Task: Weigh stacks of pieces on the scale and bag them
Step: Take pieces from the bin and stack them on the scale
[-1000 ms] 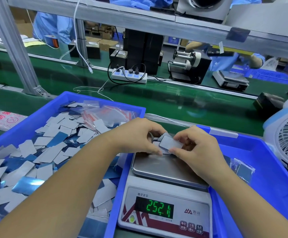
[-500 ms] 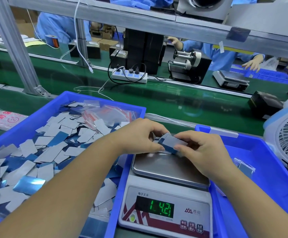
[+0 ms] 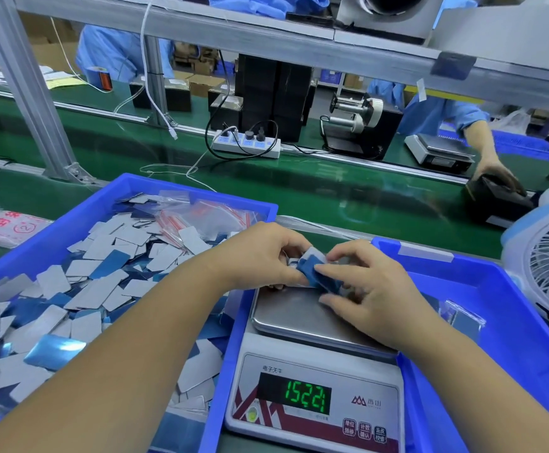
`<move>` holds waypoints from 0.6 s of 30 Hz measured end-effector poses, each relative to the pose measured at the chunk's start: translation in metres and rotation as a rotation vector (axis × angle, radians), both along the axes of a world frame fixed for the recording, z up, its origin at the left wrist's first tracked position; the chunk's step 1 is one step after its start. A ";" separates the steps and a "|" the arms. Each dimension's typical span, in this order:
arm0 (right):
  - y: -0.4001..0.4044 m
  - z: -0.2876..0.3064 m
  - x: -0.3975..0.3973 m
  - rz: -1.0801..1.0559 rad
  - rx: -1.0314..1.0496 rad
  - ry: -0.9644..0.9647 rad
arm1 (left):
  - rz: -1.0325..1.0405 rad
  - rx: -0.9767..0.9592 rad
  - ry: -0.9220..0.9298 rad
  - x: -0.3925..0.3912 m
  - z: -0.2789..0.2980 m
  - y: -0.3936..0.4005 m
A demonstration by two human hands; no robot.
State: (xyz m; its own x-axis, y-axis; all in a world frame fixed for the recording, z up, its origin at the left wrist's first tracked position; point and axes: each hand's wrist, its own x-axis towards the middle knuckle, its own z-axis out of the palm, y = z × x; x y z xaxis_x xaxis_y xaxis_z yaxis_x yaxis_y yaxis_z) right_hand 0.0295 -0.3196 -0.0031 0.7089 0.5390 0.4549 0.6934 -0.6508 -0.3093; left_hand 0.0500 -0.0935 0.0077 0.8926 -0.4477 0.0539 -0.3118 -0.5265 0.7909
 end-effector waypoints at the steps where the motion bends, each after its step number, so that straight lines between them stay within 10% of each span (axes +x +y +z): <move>1: -0.001 0.000 0.000 0.013 -0.026 0.028 | 0.000 0.006 0.001 0.000 0.001 0.000; 18: 0.010 0.009 -0.001 -0.287 0.086 0.230 | 0.014 0.065 -0.097 -0.008 0.006 -0.010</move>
